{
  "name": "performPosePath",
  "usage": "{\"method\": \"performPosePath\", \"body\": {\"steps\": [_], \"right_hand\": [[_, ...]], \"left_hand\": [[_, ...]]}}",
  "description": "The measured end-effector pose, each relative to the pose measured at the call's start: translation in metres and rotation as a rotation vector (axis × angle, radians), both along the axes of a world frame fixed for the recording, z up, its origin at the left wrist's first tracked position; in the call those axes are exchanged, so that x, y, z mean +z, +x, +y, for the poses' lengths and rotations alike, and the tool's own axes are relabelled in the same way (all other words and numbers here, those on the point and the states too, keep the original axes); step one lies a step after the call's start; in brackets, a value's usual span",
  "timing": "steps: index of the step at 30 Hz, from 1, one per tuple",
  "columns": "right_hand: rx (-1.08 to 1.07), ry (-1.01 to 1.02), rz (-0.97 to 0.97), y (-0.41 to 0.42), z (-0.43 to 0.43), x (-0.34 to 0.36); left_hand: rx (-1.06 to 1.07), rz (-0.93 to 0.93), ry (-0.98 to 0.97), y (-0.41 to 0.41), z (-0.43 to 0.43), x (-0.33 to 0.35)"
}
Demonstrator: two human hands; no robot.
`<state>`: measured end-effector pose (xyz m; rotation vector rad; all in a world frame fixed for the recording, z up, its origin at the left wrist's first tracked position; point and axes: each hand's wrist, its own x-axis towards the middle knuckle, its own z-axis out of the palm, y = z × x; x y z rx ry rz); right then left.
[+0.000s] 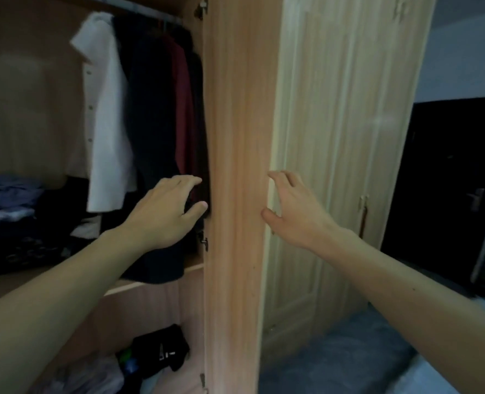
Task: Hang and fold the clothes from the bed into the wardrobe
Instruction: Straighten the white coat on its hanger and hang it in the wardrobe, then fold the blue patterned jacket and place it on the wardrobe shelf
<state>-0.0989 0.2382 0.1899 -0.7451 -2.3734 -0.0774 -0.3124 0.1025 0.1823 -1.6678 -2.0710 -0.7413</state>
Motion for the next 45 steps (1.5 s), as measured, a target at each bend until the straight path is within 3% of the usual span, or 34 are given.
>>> {"method": "performPosePath", "body": {"steps": [8, 17, 32, 39, 45], "right_hand": [[-0.179, -0.041, -0.029, 0.150, 0.008, -0.036], [-0.504, -0.124, -0.003, 0.276, 0.008, -0.080], [-0.969, -0.275, -0.076, 0.291, -0.034, -0.135], [-1.091, -0.300, -0.098, 0.308, -0.069, -0.154], [-1.165, -0.302, 0.006, 0.355, -0.100, -0.171]], "left_hand": [[-0.114, -0.013, -0.078, 0.120, 0.043, -0.032], [-0.410, -0.017, -0.153, 0.209, 0.110, -0.085], [-0.934, -0.153, -0.217, 0.236, 0.186, -0.156], [-1.041, -0.166, -0.301, 0.279, 0.194, -0.196], [-1.108, -0.133, -0.327, 0.337, 0.184, -0.195]]}}
